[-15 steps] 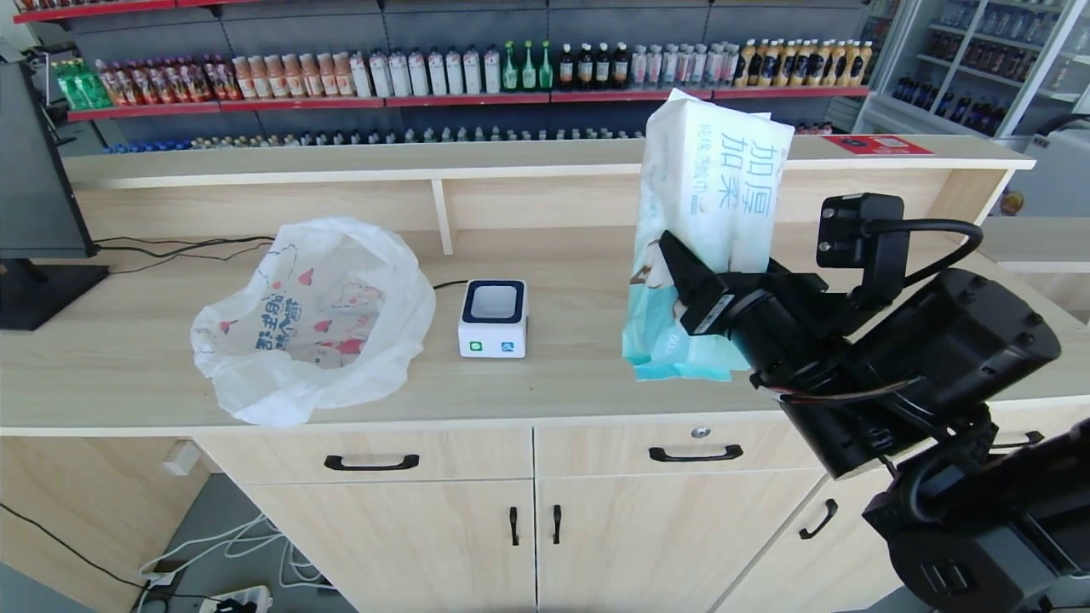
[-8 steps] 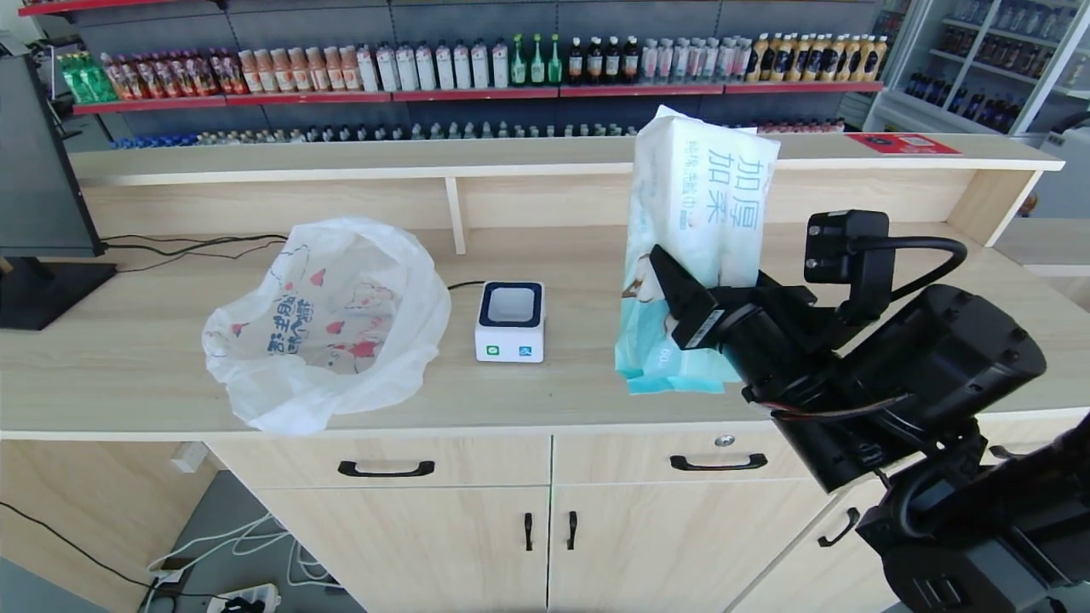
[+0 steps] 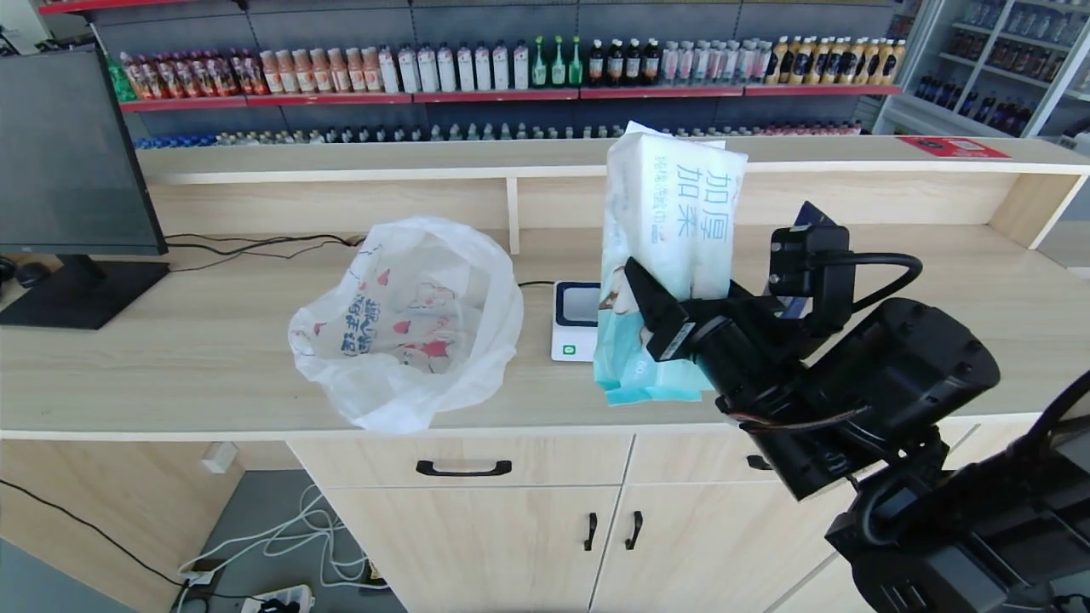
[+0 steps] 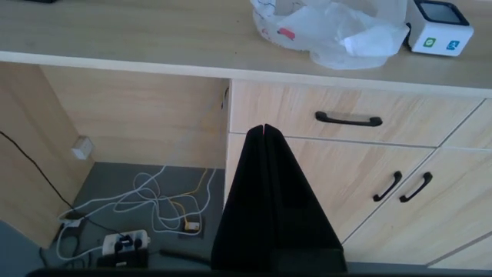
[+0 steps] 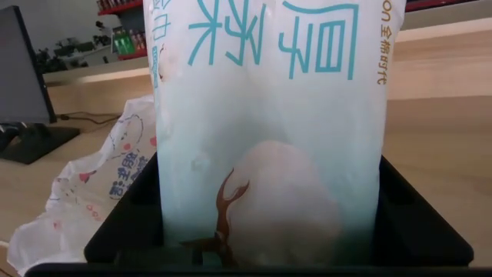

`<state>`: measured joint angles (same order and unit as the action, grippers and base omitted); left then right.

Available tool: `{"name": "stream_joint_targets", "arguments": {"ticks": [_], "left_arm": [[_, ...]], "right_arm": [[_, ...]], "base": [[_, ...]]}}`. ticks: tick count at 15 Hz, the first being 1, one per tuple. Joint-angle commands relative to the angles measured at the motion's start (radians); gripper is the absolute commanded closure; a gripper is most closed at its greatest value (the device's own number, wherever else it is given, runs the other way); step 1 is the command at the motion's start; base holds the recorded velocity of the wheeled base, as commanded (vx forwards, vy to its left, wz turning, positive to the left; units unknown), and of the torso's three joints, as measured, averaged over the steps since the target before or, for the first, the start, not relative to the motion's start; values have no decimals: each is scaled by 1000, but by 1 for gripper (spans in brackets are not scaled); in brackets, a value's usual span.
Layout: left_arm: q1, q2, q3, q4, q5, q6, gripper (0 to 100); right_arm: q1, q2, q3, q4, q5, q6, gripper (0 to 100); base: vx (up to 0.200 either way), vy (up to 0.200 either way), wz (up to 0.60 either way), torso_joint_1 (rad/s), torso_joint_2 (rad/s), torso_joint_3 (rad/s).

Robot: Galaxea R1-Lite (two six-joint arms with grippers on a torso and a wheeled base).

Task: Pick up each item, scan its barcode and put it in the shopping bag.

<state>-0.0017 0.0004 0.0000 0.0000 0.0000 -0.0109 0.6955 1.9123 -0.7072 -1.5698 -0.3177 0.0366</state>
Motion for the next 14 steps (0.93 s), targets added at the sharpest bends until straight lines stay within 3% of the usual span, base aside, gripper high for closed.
{"name": "stream_joint_targets", "arguments": {"ticks": [1,4,9,12,14], "left_arm": [[0,0,0,0,0,0,100],[-1,0,0,0,0,0,100],[-1,0,0,0,0,3,100],[-1,0,0,0,0,3,100],[-1,0,0,0,0,3,100]], "right_arm": [[13,37,-9,-1,-9,5,100],[68,71,-18,-1,-35,20,100],[12,85,-1,-1,-115,12,100],[15,96,52,-1,-129,17,100],[2,111,45,-1,-129,19,100]], "base": [[0,200,0,2,2,-7],[0,133,0,3,0,0],[0,0,0,0,0,0],[200,0,0,-4,1,2],[0,0,0,0,0,0]]}}
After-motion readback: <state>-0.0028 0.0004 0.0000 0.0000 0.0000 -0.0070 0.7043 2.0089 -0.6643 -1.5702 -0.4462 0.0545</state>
